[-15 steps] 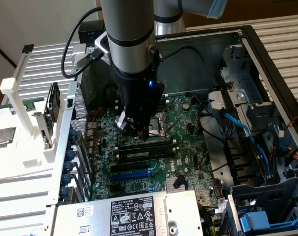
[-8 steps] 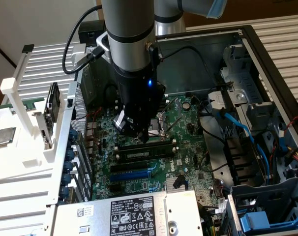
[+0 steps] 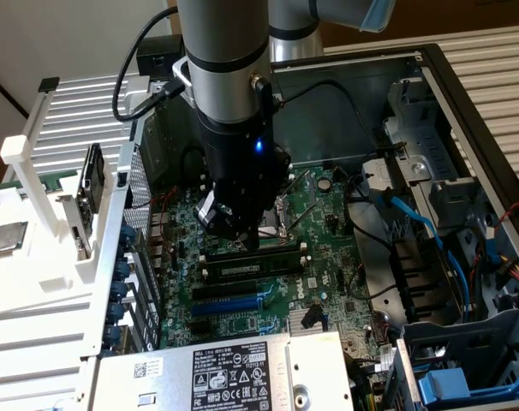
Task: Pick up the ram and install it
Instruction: 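Press down the ram until it locks into place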
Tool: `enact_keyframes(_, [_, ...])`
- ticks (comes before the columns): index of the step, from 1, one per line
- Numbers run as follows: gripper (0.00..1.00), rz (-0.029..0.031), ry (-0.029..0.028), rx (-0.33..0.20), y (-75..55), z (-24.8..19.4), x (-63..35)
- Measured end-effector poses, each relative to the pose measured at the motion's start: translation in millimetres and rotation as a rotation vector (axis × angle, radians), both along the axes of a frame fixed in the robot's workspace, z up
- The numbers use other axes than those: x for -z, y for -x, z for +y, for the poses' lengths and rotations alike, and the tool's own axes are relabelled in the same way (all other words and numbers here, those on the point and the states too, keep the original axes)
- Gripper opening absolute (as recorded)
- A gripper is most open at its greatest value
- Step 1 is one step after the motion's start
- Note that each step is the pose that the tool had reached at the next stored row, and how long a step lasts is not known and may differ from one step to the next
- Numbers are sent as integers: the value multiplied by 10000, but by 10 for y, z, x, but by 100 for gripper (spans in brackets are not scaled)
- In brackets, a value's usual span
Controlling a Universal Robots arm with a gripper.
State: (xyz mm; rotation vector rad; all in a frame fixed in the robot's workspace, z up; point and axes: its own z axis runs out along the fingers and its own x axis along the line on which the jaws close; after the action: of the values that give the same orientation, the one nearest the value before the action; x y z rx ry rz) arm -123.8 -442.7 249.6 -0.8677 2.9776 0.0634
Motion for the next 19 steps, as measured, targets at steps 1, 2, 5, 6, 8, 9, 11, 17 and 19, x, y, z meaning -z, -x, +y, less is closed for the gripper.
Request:
enact_keyframes(1, [10, 2, 7, 106, 0, 0, 0])
enact_keyframes(2, [10, 3, 11, 214, 0, 0, 0])
enact_keyframes(5, [10, 7, 18, 526, 0, 0, 0])
enact_keyframes(6, [10, 8, 19, 626, 0, 0, 0])
enact_keyframes(8, [10, 8, 19, 834, 0, 0, 0])
enact_keyframes(9, [10, 9, 19, 938, 0, 0, 0])
enact_keyframes(11, [10, 9, 19, 1123, -1, 0, 0])
enact_keyframes(17, [10, 9, 19, 1617, -2, 0, 0])
enact_keyframes(19, [10, 9, 19, 1769, -3, 0, 0])
